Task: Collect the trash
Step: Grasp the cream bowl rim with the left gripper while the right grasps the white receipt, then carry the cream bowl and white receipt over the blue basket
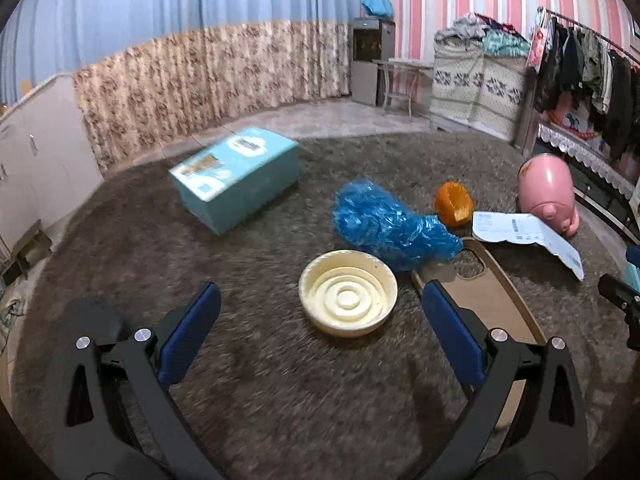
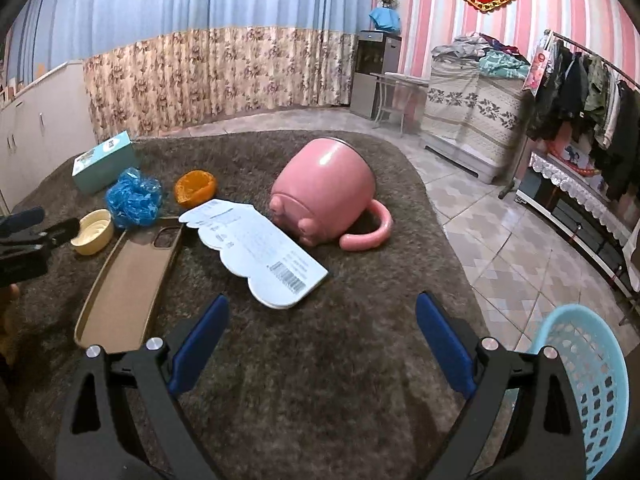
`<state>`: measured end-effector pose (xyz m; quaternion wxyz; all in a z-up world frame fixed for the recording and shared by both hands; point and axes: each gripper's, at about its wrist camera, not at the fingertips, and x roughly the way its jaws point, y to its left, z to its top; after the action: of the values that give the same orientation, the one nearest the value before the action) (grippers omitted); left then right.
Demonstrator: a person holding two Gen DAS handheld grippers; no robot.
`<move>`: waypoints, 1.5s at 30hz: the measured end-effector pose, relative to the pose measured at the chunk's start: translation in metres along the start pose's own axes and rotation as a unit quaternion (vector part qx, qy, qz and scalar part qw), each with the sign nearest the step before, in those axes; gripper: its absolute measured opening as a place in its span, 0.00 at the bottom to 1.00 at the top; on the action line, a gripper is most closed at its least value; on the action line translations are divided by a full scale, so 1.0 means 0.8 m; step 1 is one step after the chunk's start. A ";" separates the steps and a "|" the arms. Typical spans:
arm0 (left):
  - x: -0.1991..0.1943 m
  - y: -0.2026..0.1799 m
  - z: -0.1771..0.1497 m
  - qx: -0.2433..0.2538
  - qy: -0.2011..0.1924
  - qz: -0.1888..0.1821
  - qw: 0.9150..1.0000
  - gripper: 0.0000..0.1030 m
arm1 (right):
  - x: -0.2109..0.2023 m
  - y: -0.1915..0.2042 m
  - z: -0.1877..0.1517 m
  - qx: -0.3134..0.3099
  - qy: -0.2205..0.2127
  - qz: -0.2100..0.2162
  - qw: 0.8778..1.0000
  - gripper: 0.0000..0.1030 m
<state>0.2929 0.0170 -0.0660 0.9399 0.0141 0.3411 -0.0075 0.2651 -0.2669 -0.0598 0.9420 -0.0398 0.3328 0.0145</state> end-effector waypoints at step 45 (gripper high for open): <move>-0.095 -0.012 -0.003 0.003 -0.045 -0.034 0.998 0.59 | -0.081 -0.039 -0.013 -0.002 -0.007 0.028 1.000 0.01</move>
<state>0.2334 0.0075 -0.0192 0.9535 0.0055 0.2986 -0.0412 0.2096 -0.2992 -0.0253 0.9436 -0.0323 0.3269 0.0420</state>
